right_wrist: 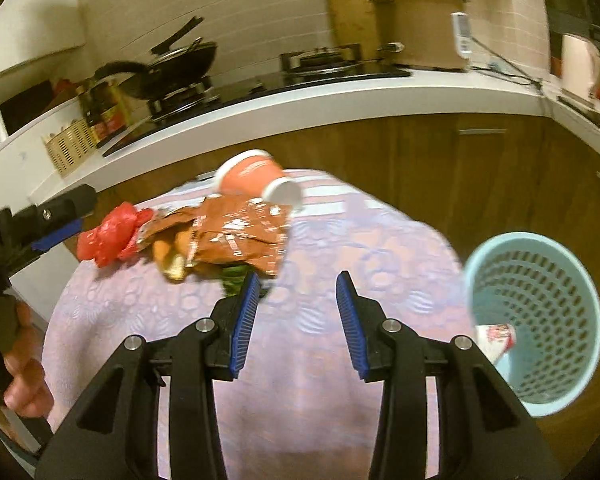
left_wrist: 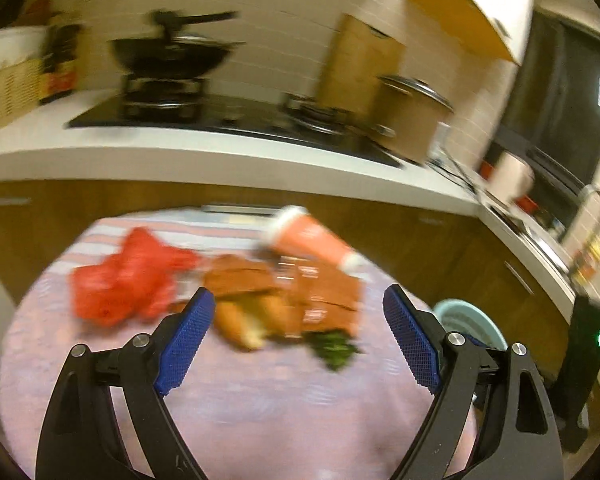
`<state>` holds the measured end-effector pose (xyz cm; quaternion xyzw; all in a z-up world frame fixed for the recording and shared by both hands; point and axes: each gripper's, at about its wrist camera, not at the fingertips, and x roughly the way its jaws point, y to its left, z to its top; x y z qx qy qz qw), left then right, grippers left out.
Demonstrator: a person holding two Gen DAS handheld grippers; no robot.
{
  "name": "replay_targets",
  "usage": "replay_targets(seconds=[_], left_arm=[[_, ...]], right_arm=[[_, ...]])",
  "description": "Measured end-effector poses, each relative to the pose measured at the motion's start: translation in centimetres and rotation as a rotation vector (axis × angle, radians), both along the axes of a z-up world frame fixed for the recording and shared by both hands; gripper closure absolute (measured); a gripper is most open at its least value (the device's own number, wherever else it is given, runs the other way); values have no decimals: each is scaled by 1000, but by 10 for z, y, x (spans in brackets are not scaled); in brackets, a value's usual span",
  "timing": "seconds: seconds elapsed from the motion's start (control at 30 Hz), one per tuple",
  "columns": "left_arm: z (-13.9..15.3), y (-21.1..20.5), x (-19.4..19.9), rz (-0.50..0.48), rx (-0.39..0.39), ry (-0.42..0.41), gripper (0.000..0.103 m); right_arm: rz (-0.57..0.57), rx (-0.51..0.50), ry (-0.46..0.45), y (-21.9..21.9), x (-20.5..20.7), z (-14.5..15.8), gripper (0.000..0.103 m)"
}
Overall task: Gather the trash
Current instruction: 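Grasp the red plastic bag with the left gripper while the right grasps the orange wrapper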
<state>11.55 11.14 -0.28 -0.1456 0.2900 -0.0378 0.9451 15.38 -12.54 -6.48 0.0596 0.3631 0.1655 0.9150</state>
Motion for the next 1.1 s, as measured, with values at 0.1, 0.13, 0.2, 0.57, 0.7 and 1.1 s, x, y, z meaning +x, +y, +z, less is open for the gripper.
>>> replay_targets(seconds=[0.1,0.13,0.2,0.57,0.7,1.1], left_arm=[[-2,37,-1,71,-24,7,19],[-3,50,0,106,-19,6,19],[-4,67,3,152,-11,3,19],[-44,95,66,220,136,136,19],[-62,95,75,222,159,159,24],[-61,101,60,221,112,84,69]], right_arm=[[14,-5,10,19,5,-17,66],[18,-12,14,24,6,-22,66],[28,-26,23,31,9,-32,66],[51,-41,51,36,18,-44,66],[63,-55,68,41,21,-45,59],[39,-26,60,65,63,-15,13]])
